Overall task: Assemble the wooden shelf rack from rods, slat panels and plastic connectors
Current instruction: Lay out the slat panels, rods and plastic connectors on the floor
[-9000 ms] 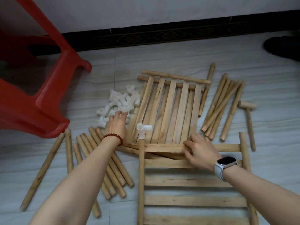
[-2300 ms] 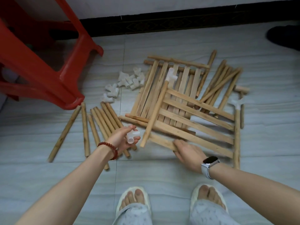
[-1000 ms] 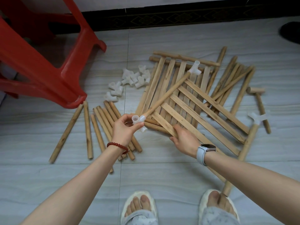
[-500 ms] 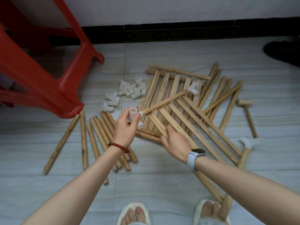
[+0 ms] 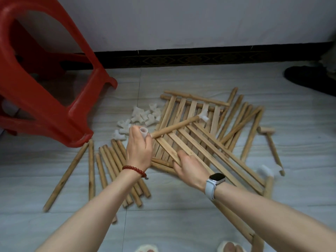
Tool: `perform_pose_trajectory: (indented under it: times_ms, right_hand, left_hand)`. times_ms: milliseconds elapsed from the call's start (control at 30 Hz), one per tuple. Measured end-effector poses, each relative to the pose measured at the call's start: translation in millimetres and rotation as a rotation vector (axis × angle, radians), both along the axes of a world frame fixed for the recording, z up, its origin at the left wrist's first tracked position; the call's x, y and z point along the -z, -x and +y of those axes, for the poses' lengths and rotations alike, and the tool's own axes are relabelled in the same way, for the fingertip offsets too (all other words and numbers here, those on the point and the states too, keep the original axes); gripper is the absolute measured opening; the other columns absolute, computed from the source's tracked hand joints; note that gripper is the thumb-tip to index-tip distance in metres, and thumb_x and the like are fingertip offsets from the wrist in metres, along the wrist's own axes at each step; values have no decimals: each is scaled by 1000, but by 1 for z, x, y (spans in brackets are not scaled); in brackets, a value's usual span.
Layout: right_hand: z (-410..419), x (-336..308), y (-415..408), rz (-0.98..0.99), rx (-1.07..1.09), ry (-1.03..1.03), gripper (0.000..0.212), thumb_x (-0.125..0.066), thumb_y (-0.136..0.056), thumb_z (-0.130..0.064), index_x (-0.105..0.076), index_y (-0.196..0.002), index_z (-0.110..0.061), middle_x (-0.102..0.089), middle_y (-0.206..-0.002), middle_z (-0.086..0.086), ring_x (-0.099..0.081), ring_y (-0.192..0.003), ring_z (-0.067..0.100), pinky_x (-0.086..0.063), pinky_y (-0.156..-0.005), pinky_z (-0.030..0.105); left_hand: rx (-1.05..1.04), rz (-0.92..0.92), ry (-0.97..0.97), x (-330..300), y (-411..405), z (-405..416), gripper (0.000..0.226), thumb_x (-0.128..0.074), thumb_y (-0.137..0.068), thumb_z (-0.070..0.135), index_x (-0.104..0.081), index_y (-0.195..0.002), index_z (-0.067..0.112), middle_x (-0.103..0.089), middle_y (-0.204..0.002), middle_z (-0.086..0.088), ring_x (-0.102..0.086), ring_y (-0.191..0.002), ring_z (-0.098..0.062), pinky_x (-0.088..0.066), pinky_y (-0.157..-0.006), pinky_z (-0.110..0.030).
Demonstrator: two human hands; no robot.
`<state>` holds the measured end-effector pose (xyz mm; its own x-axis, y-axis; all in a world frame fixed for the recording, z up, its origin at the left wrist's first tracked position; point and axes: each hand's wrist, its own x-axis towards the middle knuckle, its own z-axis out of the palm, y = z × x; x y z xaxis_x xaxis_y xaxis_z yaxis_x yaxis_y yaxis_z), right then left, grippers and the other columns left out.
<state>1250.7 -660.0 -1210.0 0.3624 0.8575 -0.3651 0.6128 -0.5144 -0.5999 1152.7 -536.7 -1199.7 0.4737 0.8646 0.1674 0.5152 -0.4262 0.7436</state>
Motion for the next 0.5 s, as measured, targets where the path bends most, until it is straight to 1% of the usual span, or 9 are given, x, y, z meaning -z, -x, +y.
perform_pose_trajectory:
  times_ms: [133, 233, 333, 433, 500]
  right_hand:
    - [2, 2, 8, 44, -4, -30, 19, -41, -97, -21, -47, -106, -6, -61, -87, 14, -59, -74, 33, -51, -66, 44]
    - [5, 4, 11, 54, 22, -52, 16, -42, -96, -20, -46, -104, -7, -59, -86, 13, -58, -74, 34, -49, -64, 42]
    - [2, 7, 8, 42, 17, -36, 15, -42, -96, -22, -46, -102, -8, -58, -85, 12, -57, -73, 33, -46, -62, 39]
    - [-1, 11, 5, 14, 3, -3, 18, -42, -96, -25, -46, -103, -9, -60, -89, 12, -58, -75, 33, -46, -63, 39]
    - [-2, 14, 3, -17, -5, 20, 22, -42, -97, -28, -46, -106, -8, -62, -93, 13, -59, -78, 34, -48, -65, 40]
  left_hand:
    - [-47, -32, 19, 9, 3, 3, 14, -37, -83, 23, -35, -90, 11, -42, -96, -7, -40, -86, -16, -23, -67, -20]
    - [-31, -29, -4, 10, 1, 7, 14, -36, -82, 23, -34, -90, 12, -42, -96, -6, -40, -87, -16, -23, -67, -19]
    - [38, 27, -32, 14, 4, 7, 15, -35, -84, 23, -34, -92, 10, -41, -95, -7, -40, -87, -17, -23, -70, -18]
    - [85, 99, -12, 21, 9, 5, 25, -32, -87, 28, -36, -96, 6, -41, -98, -5, -43, -90, -18, -26, -73, -20]
    - [125, 203, 5, 26, 12, 7, 32, -33, -93, 33, -38, -103, 3, -43, -105, -6, -46, -99, -22, -29, -78, -22]
